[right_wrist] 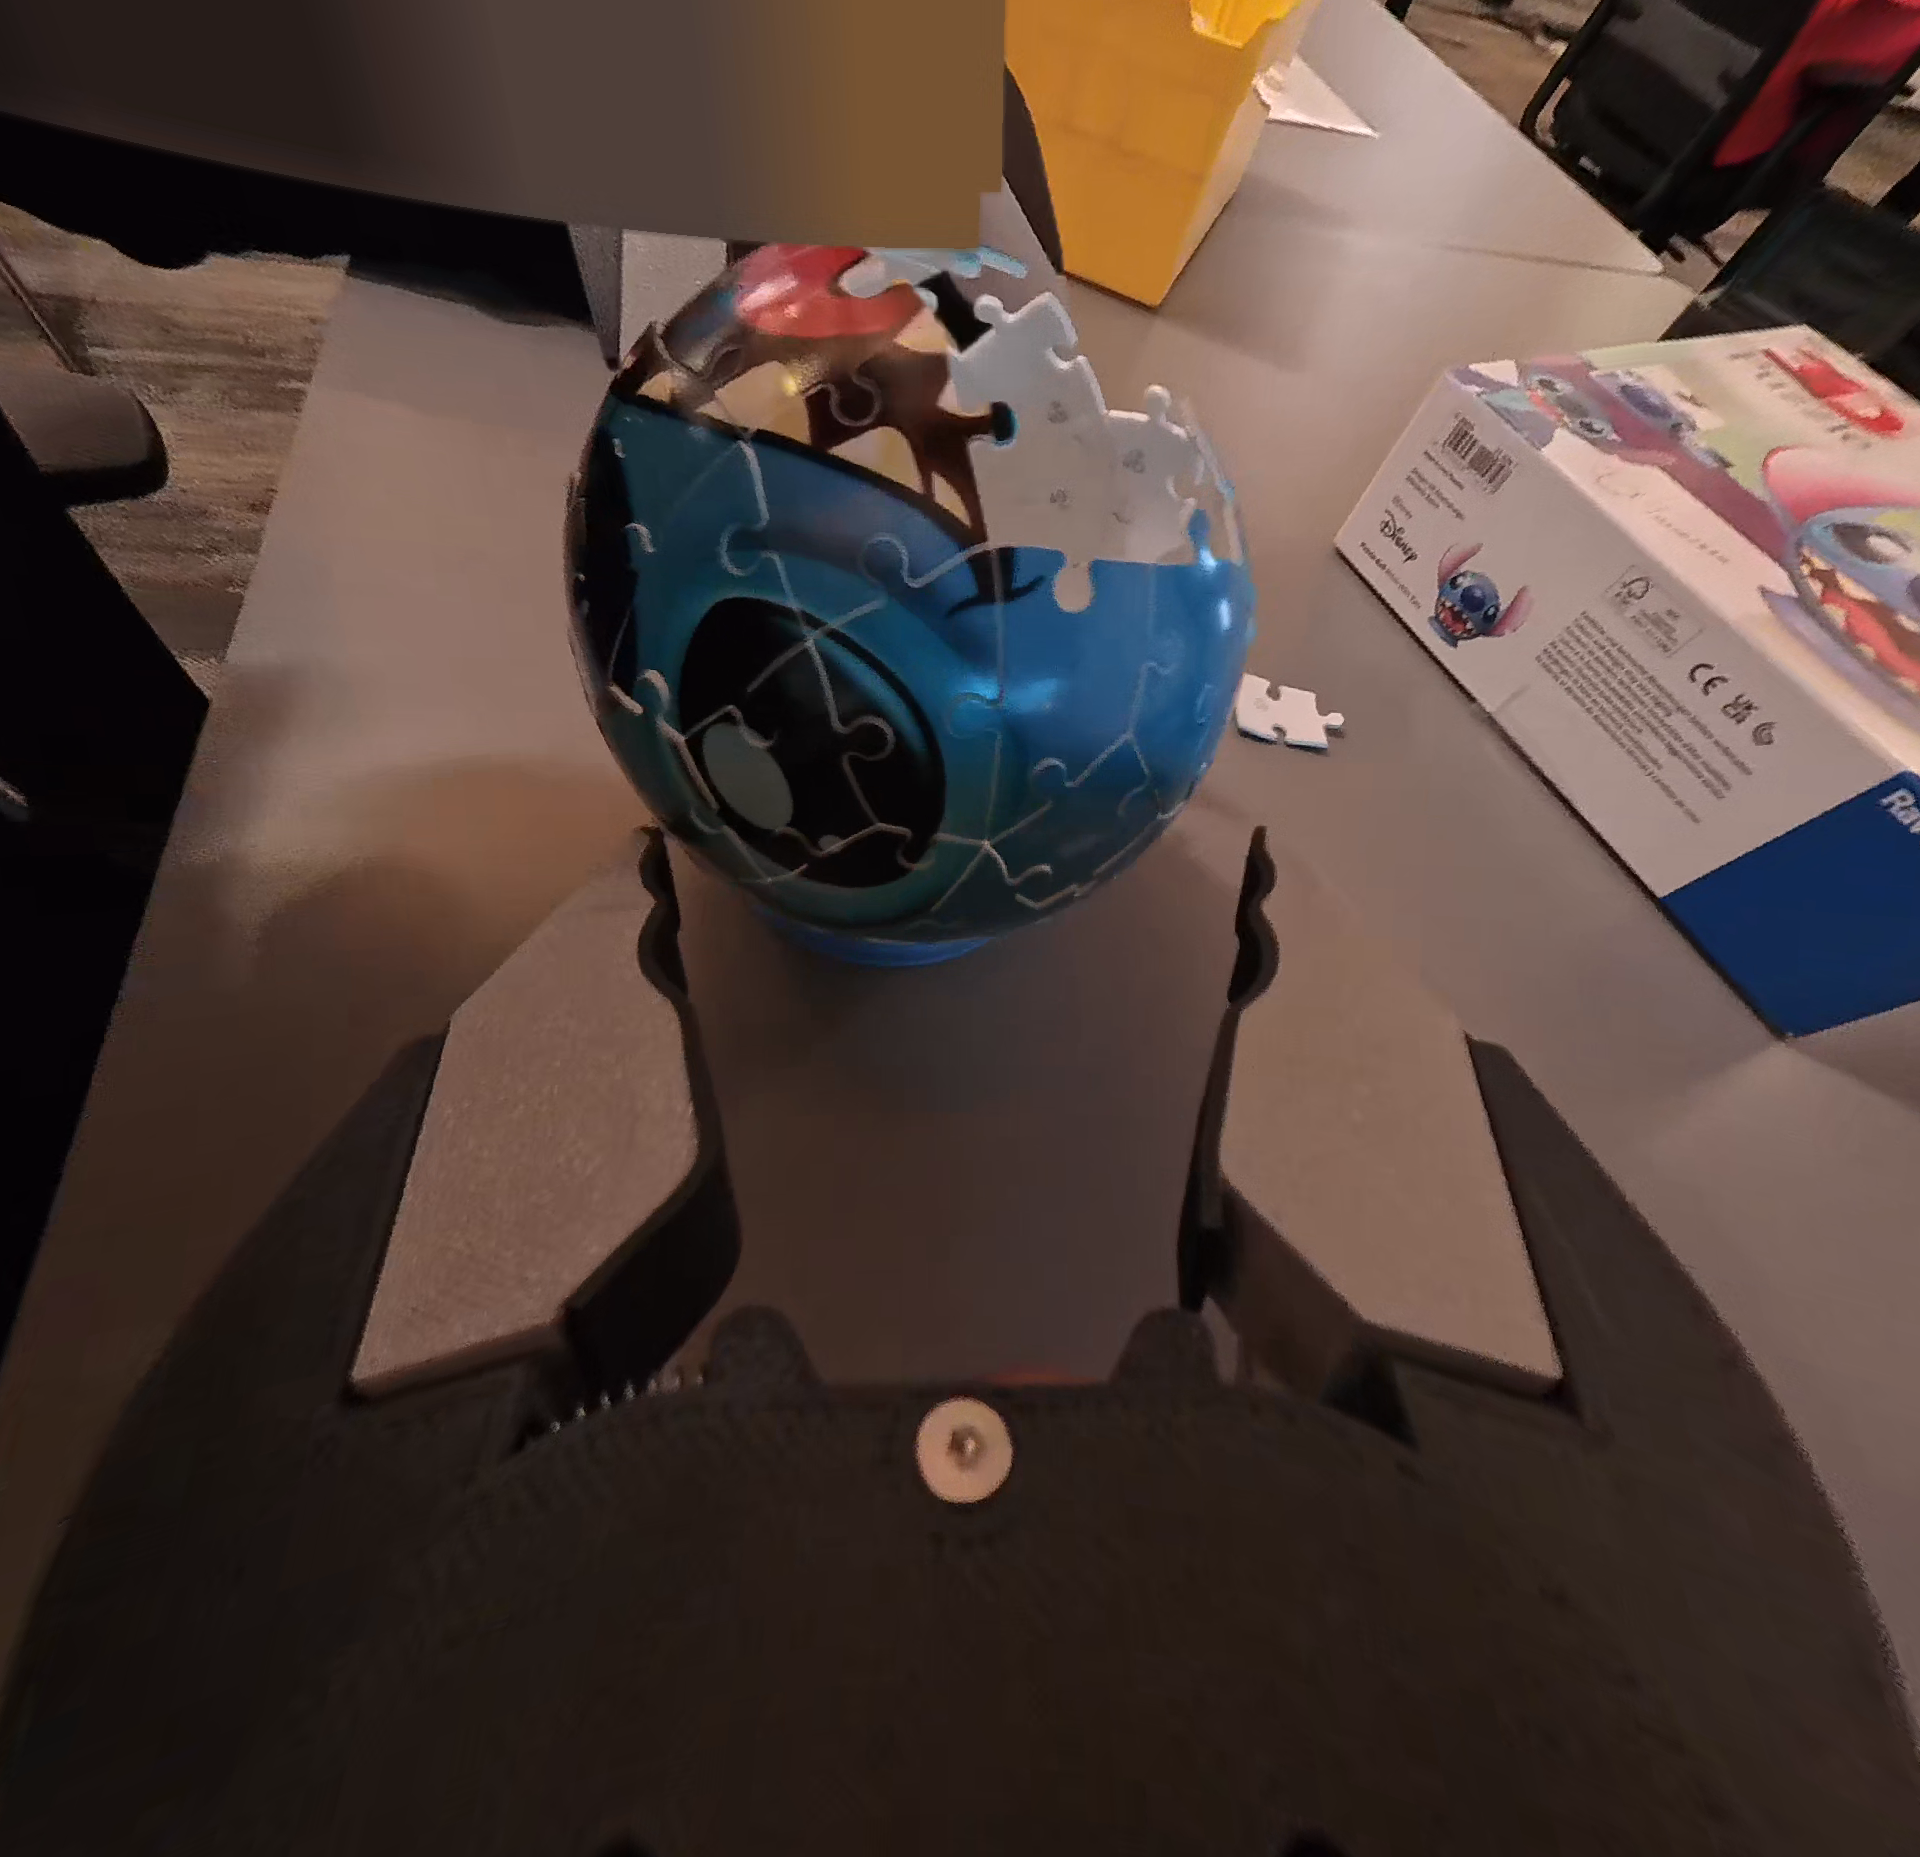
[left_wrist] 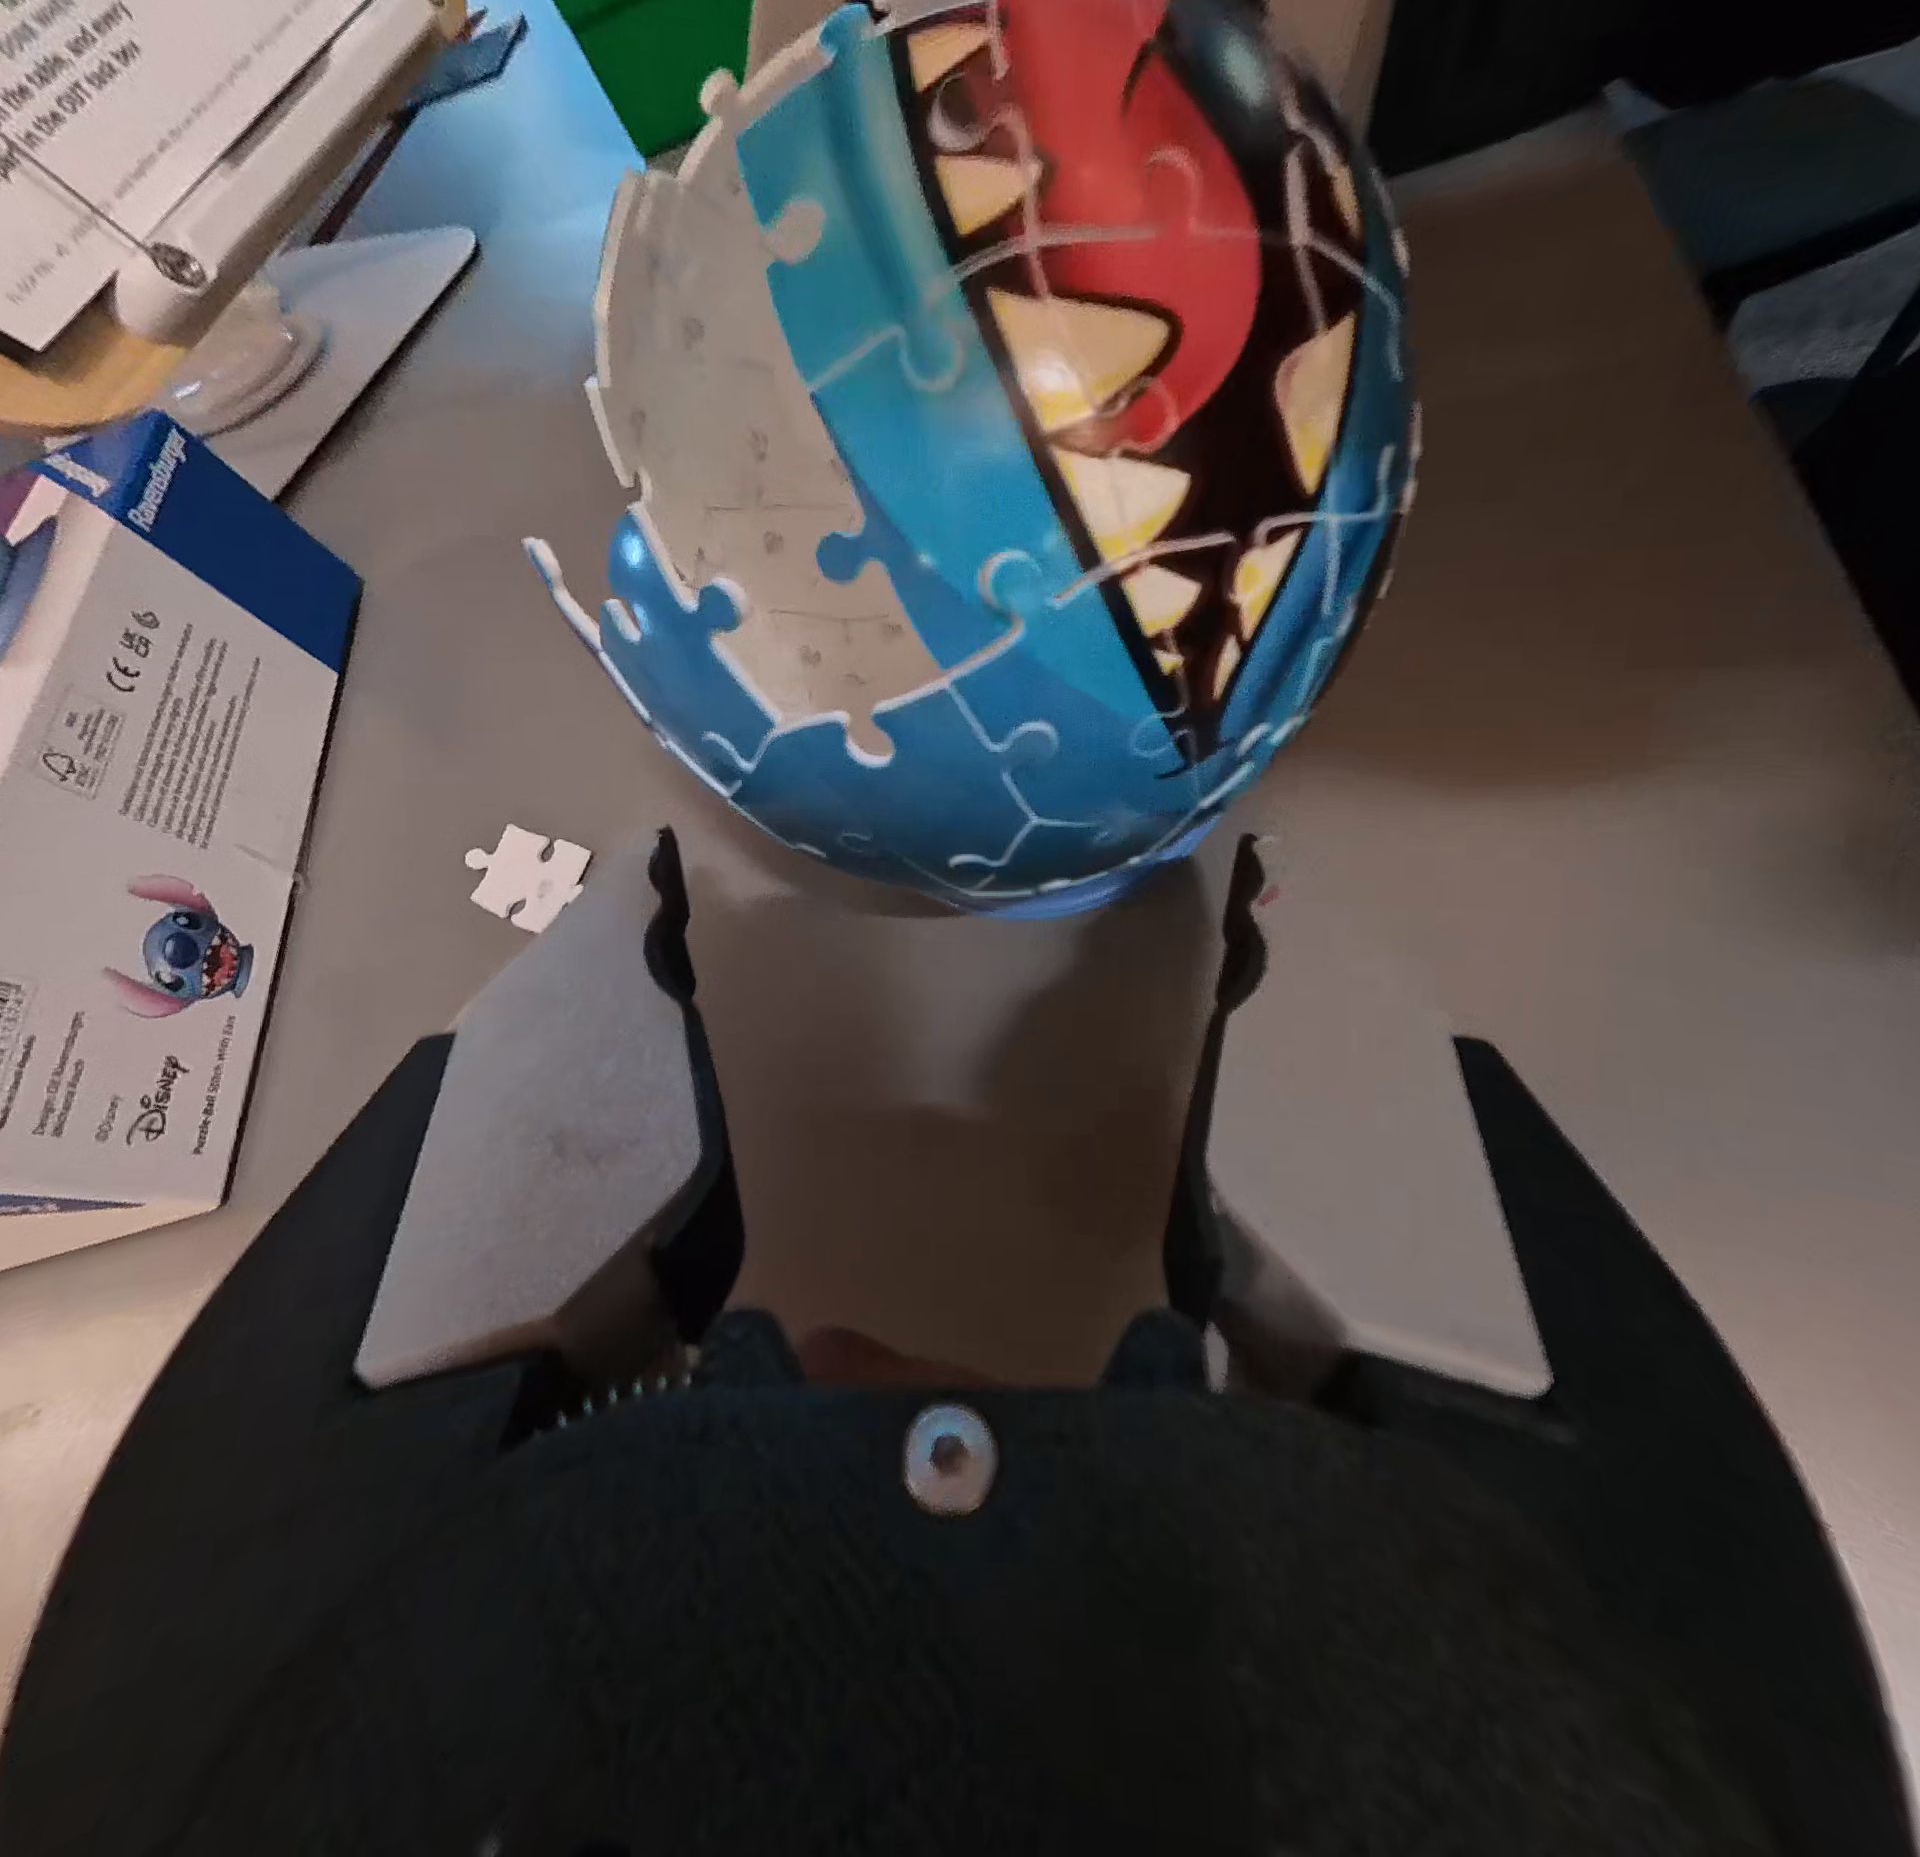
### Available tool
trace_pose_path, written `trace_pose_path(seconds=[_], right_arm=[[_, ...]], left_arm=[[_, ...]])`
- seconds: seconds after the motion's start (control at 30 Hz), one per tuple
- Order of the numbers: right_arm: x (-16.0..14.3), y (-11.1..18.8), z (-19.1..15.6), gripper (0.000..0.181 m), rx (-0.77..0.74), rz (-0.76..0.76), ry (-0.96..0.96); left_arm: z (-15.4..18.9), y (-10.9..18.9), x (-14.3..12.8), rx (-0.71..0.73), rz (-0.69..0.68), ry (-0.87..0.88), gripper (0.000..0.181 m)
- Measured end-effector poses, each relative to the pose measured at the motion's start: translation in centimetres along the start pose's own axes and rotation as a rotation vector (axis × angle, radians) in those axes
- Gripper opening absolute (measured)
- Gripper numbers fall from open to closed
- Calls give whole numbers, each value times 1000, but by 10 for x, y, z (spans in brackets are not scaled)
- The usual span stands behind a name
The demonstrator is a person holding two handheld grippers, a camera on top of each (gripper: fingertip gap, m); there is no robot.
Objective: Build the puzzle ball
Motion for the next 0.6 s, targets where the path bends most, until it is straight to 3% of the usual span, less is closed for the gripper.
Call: trace_pose_path(seconds=[0.2, 0.6], right_arm=[[-3, -9, -9, 106, -30, -36, 91], [-8, -17, -7, 106, -17, -43, 47]], left_arm=[[0, -2, 5, 38, 13, -40, 101], [3, -12, 3, 67, -28, -84, 103]])
Point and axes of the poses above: each gripper's, where its closed fingertips meet, y back along the fingers, x out of its top, z = x × y across the jaws, the point moved 5 cm from there along y, back along the fingers, and after that the axes turned 3 degrees about z, right-handed, at the moved point
